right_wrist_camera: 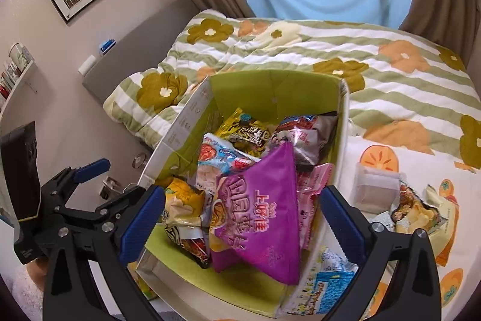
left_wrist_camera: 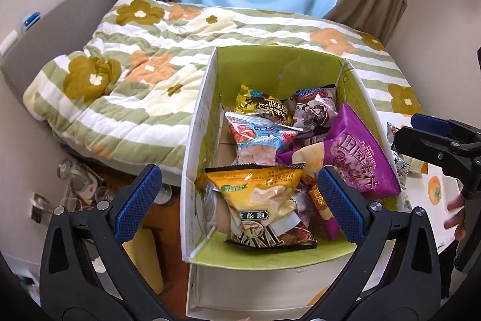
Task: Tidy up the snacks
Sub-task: 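Carry the bags over the box and open both grippers to drop them inside, then move both open grippers back toward the last bags on the sheet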
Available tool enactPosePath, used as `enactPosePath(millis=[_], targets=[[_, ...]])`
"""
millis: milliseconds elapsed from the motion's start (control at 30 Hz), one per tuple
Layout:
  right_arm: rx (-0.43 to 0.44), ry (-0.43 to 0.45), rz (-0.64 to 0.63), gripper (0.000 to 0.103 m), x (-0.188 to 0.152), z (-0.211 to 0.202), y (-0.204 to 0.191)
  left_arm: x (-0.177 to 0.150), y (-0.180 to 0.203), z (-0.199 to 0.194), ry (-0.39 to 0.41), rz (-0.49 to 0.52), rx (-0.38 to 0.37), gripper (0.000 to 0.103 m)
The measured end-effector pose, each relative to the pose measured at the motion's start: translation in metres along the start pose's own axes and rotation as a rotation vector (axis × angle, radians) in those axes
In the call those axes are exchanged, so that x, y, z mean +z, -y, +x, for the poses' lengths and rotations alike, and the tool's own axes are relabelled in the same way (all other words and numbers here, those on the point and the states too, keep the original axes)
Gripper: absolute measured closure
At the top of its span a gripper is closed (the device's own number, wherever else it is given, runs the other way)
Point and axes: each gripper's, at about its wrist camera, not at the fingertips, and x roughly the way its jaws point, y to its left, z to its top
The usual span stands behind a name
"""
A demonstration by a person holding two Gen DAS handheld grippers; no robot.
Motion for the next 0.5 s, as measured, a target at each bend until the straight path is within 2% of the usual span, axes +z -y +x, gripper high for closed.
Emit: enactPosePath(millis=[200,500], targets=[[-0.01,-0.005,-0.001,0.001,-0.002,-0.011,-0.003,-0.002,0.004,-0.011,0.02,0.018,0.014,0.0],[-0.126,0.055,-0.031,0.001,-0.012,-0.055,-0.006,-0.003,0.025,-0.025,0.034,0.058,-0.042,0.0]])
